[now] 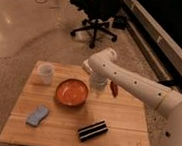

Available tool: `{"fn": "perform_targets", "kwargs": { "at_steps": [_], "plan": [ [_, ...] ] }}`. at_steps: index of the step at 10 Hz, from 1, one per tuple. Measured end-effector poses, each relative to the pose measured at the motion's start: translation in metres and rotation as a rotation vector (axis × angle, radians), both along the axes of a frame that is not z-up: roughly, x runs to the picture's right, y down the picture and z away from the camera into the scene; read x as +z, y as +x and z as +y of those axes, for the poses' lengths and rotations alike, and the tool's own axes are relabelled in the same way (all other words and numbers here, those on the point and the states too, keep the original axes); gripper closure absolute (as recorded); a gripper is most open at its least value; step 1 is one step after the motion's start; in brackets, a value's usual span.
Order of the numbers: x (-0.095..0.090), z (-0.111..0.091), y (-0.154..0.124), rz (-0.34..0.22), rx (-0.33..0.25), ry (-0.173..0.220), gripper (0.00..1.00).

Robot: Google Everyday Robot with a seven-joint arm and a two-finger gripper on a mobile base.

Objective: Drag the ceramic bowl in a circle

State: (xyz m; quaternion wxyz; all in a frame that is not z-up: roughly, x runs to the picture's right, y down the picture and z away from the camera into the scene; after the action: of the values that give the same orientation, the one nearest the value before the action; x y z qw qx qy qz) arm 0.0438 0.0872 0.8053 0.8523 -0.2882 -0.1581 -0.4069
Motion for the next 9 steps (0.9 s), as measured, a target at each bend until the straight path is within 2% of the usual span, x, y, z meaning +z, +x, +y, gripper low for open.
{"fn": "perform_targets", "kwargs": {
  "at_steps": [2,3,5,6,8,9],
  "plan": [
    [0.003,-0.003,-0.002,-0.007,-0.016,-0.007,0.58],
    [0.006,0.006,0.0,0.006,-0.002,-0.011,0.58],
    [0.014,0.008,-0.016,0.007,-0.002,0.008,0.58],
    [0.015,0.003,-0.029,0.005,-0.012,0.007,0.58],
    [0.015,0.01,-0.03,-0.014,-0.056,-0.003,0.58],
    [0.015,0.012,-0.027,-0.018,-0.061,0.003,0.58]
  ]
}}
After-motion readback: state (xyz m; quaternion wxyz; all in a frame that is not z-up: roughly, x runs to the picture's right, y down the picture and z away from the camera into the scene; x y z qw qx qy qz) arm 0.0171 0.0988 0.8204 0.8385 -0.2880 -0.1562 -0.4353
